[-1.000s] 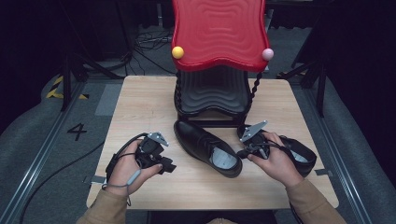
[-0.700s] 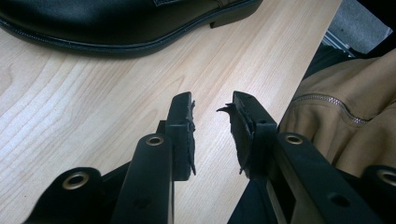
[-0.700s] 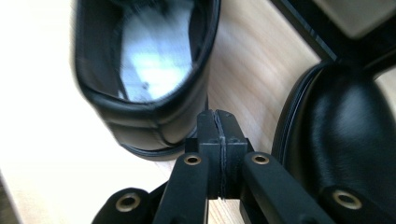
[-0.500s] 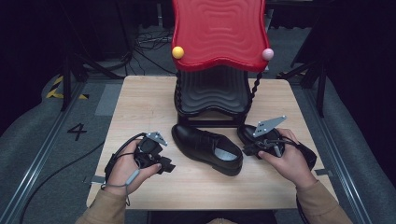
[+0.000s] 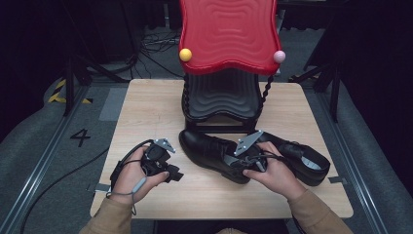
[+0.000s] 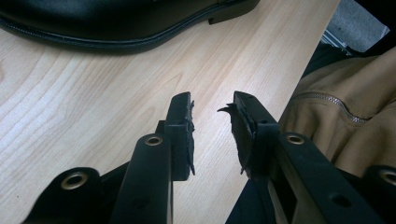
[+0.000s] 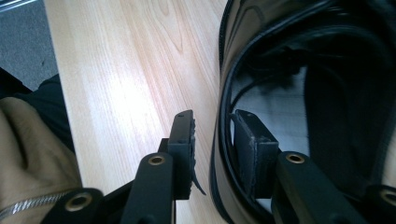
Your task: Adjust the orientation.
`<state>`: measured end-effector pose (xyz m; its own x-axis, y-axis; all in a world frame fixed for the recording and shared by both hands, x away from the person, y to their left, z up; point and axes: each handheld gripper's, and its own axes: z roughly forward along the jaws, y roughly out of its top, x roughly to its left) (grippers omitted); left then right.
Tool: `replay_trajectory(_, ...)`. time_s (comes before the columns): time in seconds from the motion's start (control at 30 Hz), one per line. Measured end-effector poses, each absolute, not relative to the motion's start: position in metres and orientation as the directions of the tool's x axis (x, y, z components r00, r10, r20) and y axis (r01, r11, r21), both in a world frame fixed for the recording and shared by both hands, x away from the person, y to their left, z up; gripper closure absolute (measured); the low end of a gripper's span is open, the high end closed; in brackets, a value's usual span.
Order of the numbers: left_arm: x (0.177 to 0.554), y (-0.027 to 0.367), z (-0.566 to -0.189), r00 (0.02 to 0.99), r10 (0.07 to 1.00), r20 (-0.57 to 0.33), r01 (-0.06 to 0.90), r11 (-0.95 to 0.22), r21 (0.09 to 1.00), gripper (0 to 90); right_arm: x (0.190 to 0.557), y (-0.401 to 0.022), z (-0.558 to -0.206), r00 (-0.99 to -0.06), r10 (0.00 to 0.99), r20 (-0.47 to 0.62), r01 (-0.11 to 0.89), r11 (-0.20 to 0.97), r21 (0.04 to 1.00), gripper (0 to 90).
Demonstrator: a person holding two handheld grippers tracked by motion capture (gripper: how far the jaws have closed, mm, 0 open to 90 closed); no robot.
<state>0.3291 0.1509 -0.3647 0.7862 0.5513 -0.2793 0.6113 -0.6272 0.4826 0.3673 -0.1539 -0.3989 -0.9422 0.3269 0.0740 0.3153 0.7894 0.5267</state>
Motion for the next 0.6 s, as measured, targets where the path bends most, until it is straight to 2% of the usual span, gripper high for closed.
replay_trajectory(0.1,0.329,0.153,-0.364,0.785,0.552,-0.279,0.612,-0.624,0.487,69.0,0.368,-0.147,-0.404,-0.940,0.340,0.015,0.304,0.819,0.487,82.6)
replay_trajectory(0.13,0.328,0.153,-0.364,0.784,0.554,-0.281,0.614,-0.621,0.488,69.1,0.368,-0.147,-0.403,-0.939,0.344,0.026,0.313,0.816,0.487,83.6)
replay_trajectory(0.27,0.328,0.155,-0.365,0.783,0.556,-0.281,0.615,-0.619,0.489,69.6,0.363,-0.145,-0.401,-0.932,0.360,0.031,0.328,0.806,0.493,84.8)
replay_trajectory(0.4,0.330,0.154,-0.363,0.786,0.550,-0.282,0.611,-0.620,0.492,69.6,0.346,-0.150,-0.389,-0.905,0.425,-0.005,0.365,0.783,0.504,84.9)
replay_trajectory(0.6,0.336,0.145,-0.361,0.804,0.525,-0.280,0.589,-0.635,0.500,69.6,0.317,-0.162,-0.382,-0.860,0.510,-0.023,0.440,0.764,0.472,84.6)
